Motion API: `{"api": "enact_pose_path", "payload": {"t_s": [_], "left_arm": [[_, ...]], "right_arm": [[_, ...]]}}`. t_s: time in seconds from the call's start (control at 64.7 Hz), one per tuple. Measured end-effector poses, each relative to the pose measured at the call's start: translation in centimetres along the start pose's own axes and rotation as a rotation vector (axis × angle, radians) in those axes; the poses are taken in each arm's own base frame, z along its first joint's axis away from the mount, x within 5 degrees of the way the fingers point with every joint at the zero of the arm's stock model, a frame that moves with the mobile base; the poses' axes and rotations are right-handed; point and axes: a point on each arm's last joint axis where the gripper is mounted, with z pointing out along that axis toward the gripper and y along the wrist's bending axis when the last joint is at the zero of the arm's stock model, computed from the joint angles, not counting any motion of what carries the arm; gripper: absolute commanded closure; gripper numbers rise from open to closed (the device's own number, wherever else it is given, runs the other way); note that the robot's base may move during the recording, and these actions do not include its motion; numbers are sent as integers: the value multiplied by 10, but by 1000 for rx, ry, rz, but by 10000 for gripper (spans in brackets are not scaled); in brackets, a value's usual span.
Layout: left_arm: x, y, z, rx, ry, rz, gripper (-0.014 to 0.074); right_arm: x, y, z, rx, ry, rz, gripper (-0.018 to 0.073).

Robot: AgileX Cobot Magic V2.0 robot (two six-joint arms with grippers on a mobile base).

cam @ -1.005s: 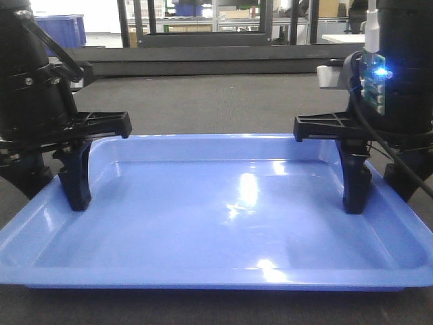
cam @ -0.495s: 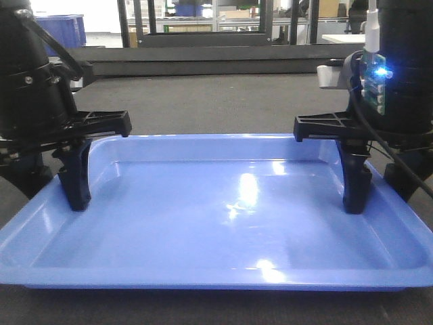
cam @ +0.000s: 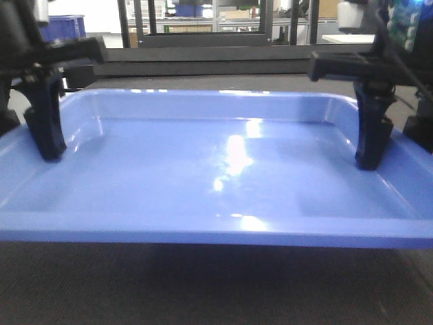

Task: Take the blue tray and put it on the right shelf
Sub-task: 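Lift the tray off the table with both grippers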

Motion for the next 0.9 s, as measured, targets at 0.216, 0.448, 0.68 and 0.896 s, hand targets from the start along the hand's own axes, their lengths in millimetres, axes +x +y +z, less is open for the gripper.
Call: {"api": "enact_pose_path", "payload": {"t_s": [0.216,0.448,0.68,0.896], "left_arm": [[15,-8,-17,-5,-22,30,608],[29,-14,-17,-55,-8,42,608],[45,-16,-1,-67,23,38,608],[46,-17,0,-52,23,31,608]], "right_arm": [[18,3,-14,-5,-6,-20,443],[31,1,-17,2,-5,-16,443],[39,-4,-15,21,17,-15,443],[39,-4,-15,25,17,-17,443]]}}
